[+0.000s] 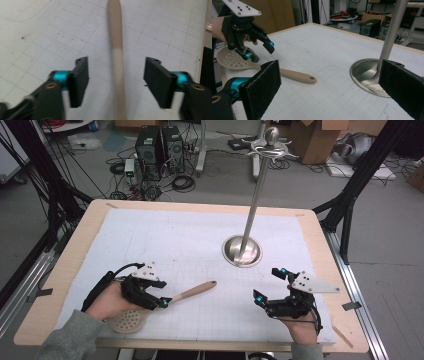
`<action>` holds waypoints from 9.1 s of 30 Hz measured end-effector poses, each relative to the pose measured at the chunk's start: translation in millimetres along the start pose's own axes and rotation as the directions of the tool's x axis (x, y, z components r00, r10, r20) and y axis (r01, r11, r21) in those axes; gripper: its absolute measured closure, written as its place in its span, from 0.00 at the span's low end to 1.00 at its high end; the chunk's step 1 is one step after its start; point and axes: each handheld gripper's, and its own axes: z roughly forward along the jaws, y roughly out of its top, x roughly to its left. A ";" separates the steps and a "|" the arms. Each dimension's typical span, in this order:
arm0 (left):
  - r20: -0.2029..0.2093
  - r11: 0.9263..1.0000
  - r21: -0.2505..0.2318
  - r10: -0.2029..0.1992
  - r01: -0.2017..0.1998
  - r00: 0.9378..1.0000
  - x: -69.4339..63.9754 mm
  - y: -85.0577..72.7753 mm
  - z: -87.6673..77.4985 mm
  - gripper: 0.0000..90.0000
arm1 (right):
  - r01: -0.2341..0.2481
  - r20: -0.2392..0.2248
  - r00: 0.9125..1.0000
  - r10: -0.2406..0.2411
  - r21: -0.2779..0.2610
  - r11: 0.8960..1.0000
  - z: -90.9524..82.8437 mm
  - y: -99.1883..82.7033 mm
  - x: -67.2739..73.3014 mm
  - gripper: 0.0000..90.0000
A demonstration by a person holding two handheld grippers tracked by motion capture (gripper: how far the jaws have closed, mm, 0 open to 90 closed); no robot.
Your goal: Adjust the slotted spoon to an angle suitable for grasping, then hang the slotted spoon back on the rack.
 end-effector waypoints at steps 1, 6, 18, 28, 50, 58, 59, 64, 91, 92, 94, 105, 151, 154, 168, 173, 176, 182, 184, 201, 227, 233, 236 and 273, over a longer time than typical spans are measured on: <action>-0.006 1.000 -0.009 0.003 -0.003 1.000 -1.2 -1.2 -0.9 0.30 | 0.005 -0.006 1.000 -0.005 -0.001 1.000 2.5 -0.4 -0.3 0.03; -0.006 0.999 -0.031 -0.008 0.008 1.000 -4.5 -4.8 -6.1 0.18 | 0.002 -0.008 1.000 -0.002 0.007 1.000 7.2 -0.5 -0.2 0.03; -0.014 1.000 0.022 0.013 -0.013 1.000 -16.0 -15.2 -2.8 0.21 | 0.015 -0.037 0.999 -0.015 0.011 1.000 20.0 3.2 3.0 0.03; -0.042 0.998 0.068 -0.005 0.008 0.999 -12.9 -12.4 0.0 0.27 | 0.009 -0.035 0.999 -0.009 0.006 1.000 17.8 3.6 3.3 0.03; -0.052 0.964 0.262 0.056 -0.040 0.997 -15.3 -6.7 16.4 0.61 | 0.014 -0.033 0.999 -0.014 -0.002 1.000 11.4 2.7 2.3 0.03; -0.030 0.957 0.286 0.064 -0.053 0.997 -13.1 -7.7 18.3 0.71 | 0.012 -0.031 0.999 -0.012 0.003 1.000 11.5 2.4 2.9 0.03; -0.027 0.957 0.284 0.066 -0.056 0.997 -13.6 -8.0 18.3 0.75 | 0.011 -0.030 0.999 -0.010 0.005 1.000 11.5 2.3 3.2 0.03; -0.024 0.961 0.274 0.052 -0.044 0.998 -15.0 -9.2 18.1 0.81 | 0.005 -0.028 1.000 -0.005 0.006 1.000 11.3 1.8 3.1 0.03; -0.066 0.994 0.113 0.013 -0.005 0.998 -14.3 -0.6 -9.1 0.87 | 0.015 -0.030 0.999 -0.016 -0.001 1.000 10.7 3.4 3.6 0.03; -0.064 0.995 0.102 0.008 -0.001 0.998 -14.0 1.1 -11.6 0.87 | 0.014 -0.031 0.999 -0.014 -0.001 1.000 10.9 3.5 3.8 0.03; -0.068 0.997 0.072 -0.002 0.007 0.998 -13.0 4.7 -16.3 0.87 | 0.009 -0.033 0.999 -0.009 -0.001 1.000 11.3 3.8 4.2 0.03; -0.077 0.998 -0.037 -0.053 0.050 0.996 -1.4 24.4 -29.9 0.87 | 0.008 -0.040 0.999 -0.008 -0.012 1.000 12.3 5.2 1.8 0.03; -0.111 0.962 -0.271 -0.057 0.024 0.992 38.1 126.6 -68.4 0.87 | -0.050 -0.014 0.999 0.049 -0.032 0.998 1.9 -5.8 -17.4 0.03; -0.110 0.959 -0.283 -0.045 0.013 0.993 38.4 134.0 -70.8 0.86 | -0.052 -0.011 0.999 0.052 -0.036 0.998 1.1 -6.1 -18.9 0.03; -0.097 0.939 -0.345 -0.046 0.010 0.994 33.9 158.7 -82.1 0.87 | -0.060 -0.012 0.998 0.059 -0.059 0.996 -4.0 -5.0 -20.2 0.03; -0.101 0.928 -0.372 -0.043 0.003 0.994 31.5 169.0 -88.7 0.87 | -0.055 -0.014 0.998 0.055 -0.062 0.997 -3.3 -4.8 -20.1 0.03; -0.098 0.923 -0.385 -0.048 0.006 0.994 31.4 172.6 -91.1 0.87 | -0.060 -0.014 0.998 0.059 -0.060 0.996 -3.7 -4.7 -19.9 0.03; -0.079 0.906 -0.423 -0.056 0.017 0.995 30.5 177.0 -95.4 0.87 | -0.063 -0.014 0.998 0.062 -0.065 0.996 -5.5 -5.0 -21.1 0.03; -0.079 0.906 -0.423 -0.057 0.019 0.995 30.4 179.2 -94.6 0.87 | -0.062 -0.012 0.998 0.062 -0.062 0.996 -5.4 -5.0 -21.0 0.03; -0.053 0.908 -0.417 -0.053 0.026 0.997 27.3 188.4 -80.1 0.87 | -0.063 -0.007 0.998 0.063 -0.074 0.995 -9.2 -4.7 -21.8 0.03; -0.015 0.921 -0.385 -0.067 0.056 0.998 32.9 193.1 -49.4 0.87 | -0.072 0.000 0.997 0.072 -0.080 0.994 -12.9 -5.6 -24.8 0.03; -0.007 0.927 -0.369 -0.067 0.060 0.998 34.4 196.7 -38.1 0.87 | -0.070 0.002 0.998 0.071 -0.078 0.994 -12.7 -6.0 -25.1 0.03; -0.008 0.930 -0.362 -0.066 0.059 0.998 34.8 198.9 -31.6 0.87 | -0.070 0.005 0.997 0.071 -0.077 0.995 -12.9 -6.3 -25.8 0.03; -0.068 0.951 -0.306 -0.076 0.052 0.995 29.7 229.2 34.0 0.86 | -0.082 0.019 0.996 0.084 -0.083 0.993 -19.9 -7.7 -28.3 0.03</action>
